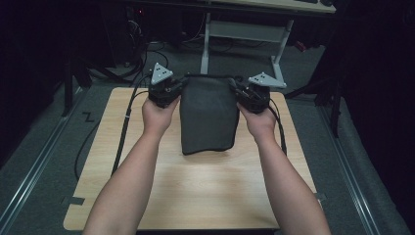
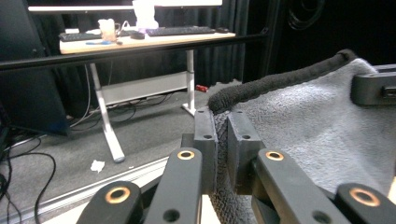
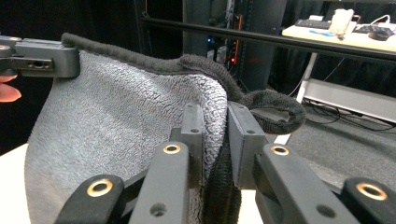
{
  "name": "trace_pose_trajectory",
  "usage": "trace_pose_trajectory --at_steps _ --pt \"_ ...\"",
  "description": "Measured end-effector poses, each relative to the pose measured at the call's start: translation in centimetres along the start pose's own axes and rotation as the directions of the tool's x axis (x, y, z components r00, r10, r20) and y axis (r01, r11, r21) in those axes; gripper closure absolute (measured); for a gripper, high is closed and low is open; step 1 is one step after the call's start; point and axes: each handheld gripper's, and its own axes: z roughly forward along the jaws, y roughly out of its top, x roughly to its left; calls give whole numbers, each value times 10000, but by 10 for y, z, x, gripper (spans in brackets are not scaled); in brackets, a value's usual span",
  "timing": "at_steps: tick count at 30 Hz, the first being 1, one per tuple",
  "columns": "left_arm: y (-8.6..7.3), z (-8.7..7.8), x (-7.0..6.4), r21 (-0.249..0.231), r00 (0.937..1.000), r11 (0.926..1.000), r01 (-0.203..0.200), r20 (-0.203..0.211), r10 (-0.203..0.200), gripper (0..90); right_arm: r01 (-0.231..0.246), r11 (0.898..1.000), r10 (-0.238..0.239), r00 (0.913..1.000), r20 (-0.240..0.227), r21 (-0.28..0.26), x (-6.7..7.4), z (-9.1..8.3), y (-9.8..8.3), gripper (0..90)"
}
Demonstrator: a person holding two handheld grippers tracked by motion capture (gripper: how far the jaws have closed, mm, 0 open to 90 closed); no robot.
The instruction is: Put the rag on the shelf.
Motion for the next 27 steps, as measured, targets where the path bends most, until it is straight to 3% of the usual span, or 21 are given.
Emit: trace_pose_trajectory --at_steps 6,12,16,22,27 --pt "-16 19 5 732 9999 9972 127 5 -128 837 -59 9958 66 9999 -77 914 -13 19 -9 789" --pt "-34 27 9 1399 9992 9896 345 142 -368 842 -12 9902 50 9996 -272 1394 -18 25 -22 788" --pt "-45 29 11 1740 9976 9831 561 303 -623 846 -344 9866 440 9974 -571 1594 -21 29 -31 788" --pt "-61 29 14 2016 9929 9751 922 549 -1052 847 -480 9810 631 9952 -753 1878 -23 32 -45 789" --pt "-73 28 15 2031 9895 9730 1097 703 -1262 848 -589 9784 785 9926 -927 1981 -24 32 -52 789"
